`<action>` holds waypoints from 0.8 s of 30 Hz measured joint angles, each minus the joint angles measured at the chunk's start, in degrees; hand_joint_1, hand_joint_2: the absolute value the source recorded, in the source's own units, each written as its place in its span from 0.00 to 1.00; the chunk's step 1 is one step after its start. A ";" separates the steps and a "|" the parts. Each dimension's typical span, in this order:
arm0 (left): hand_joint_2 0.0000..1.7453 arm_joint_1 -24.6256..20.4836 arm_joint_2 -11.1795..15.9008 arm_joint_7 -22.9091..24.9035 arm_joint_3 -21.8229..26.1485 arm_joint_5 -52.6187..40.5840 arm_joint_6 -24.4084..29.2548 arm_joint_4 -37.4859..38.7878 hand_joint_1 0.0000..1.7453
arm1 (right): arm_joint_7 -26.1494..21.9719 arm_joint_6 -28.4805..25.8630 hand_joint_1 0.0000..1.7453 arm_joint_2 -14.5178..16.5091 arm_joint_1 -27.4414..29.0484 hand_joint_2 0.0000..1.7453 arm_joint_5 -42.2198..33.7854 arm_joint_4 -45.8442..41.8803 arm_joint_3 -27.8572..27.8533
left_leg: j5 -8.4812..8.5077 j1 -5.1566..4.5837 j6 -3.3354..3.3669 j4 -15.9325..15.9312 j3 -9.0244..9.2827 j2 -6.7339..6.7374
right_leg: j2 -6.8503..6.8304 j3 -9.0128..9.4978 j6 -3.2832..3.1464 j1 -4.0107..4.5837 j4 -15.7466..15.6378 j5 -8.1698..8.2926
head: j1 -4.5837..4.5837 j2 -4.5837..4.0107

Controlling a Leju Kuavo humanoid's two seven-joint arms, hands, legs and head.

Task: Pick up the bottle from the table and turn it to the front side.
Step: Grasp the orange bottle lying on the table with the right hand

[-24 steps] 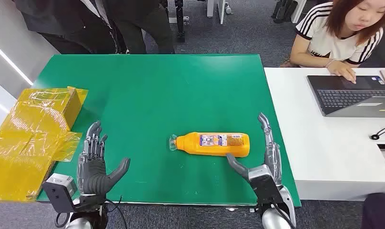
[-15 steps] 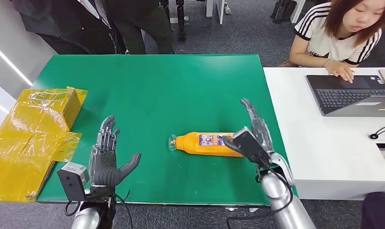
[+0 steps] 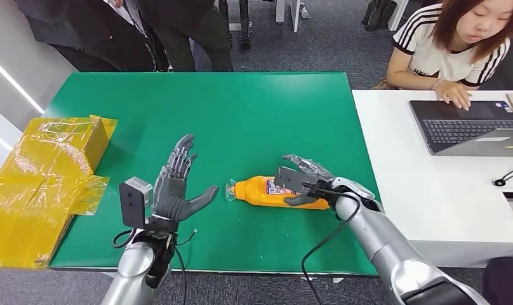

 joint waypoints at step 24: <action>1.00 -4.32 -0.74 4.95 -1.20 11.59 -9.07 4.32 0.00 | 3.69 14.88 0.00 -4.88 -13.15 1.00 3.17 9.36 17.16 | -0.01 0.01 0.01 0.06 0.00 0.08 | 0.09 0.00 0.03 0.00 -0.01 0.07 | -0.02 0.00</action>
